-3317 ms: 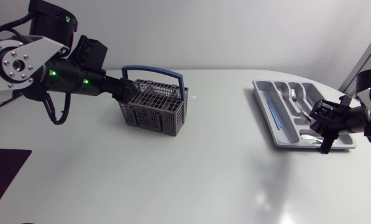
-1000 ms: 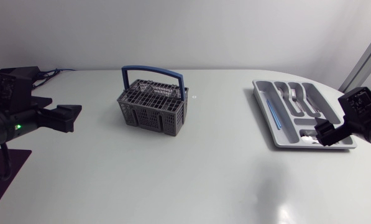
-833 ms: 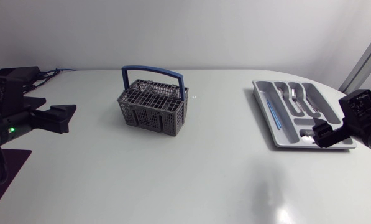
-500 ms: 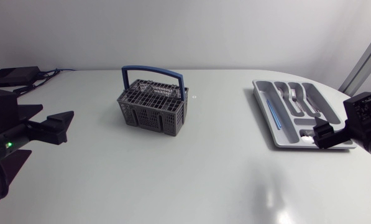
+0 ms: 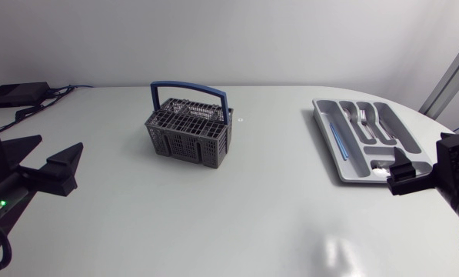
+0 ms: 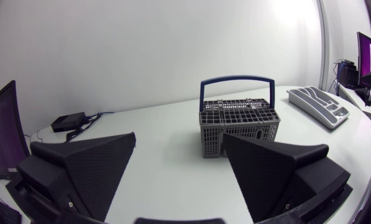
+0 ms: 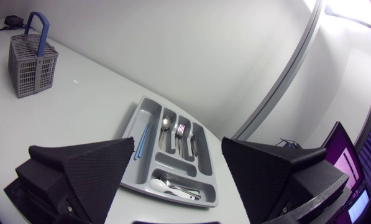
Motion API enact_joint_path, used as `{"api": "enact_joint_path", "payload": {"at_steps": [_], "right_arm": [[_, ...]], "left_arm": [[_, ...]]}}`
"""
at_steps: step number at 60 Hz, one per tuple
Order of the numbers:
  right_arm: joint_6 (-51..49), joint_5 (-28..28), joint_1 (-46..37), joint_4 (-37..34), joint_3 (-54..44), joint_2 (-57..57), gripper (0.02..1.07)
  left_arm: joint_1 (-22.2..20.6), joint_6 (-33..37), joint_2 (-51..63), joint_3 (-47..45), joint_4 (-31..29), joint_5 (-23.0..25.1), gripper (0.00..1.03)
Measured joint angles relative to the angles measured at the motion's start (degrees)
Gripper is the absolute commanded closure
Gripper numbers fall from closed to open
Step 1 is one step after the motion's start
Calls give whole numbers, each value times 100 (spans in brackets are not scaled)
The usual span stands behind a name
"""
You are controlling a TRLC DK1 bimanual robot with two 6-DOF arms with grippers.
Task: Unload the cutlery basket into the drawer organizer.
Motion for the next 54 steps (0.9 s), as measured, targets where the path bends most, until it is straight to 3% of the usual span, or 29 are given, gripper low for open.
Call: {"api": "enact_joint_path", "payload": {"at_steps": [30,54], "right_arm": [[42,457,560,-85,-857,-1821,6],[970,232,715,-411,-1163,-2651,6]], "left_arm": [[-162,-560,-1580,-1209,216,-391,5],[-297,-887,-2535,-1912,341,-605,5]]}}
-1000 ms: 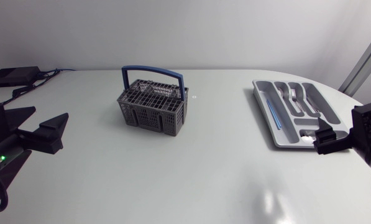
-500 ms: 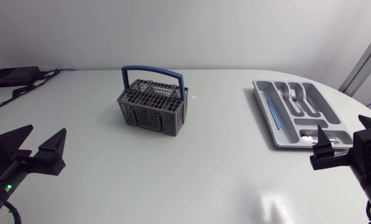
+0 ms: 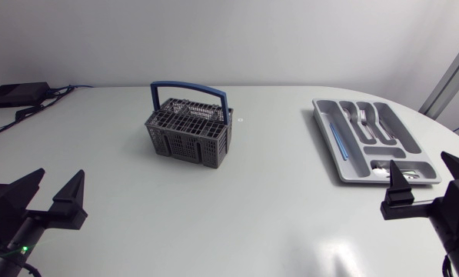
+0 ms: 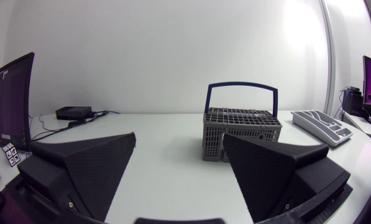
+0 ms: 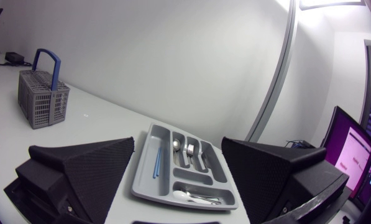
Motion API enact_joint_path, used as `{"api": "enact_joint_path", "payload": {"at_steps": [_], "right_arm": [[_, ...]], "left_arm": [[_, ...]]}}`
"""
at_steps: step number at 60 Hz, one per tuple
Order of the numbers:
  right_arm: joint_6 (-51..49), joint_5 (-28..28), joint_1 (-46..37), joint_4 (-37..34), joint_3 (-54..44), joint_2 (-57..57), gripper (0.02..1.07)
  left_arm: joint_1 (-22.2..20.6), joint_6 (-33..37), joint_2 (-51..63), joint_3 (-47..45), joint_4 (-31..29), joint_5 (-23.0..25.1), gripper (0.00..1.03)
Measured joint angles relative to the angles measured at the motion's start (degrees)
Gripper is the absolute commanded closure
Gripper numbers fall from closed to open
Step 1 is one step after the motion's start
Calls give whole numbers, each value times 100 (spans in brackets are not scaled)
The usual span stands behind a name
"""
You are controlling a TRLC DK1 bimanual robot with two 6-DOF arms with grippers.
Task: Unload the cutlery basket into the drawer organizer.
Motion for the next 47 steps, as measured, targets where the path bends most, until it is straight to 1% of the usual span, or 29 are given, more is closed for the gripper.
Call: {"api": "enact_joint_path", "payload": {"at_steps": [31,47], "right_arm": [[1659,-407,125,-271,-382,-608,6],[1904,-466,151,-293,-396,-678,6]], "left_arm": [[0,-4,-4,-2,0,-15,5],[0,-15,-4,-2,0,-13,5]]}}
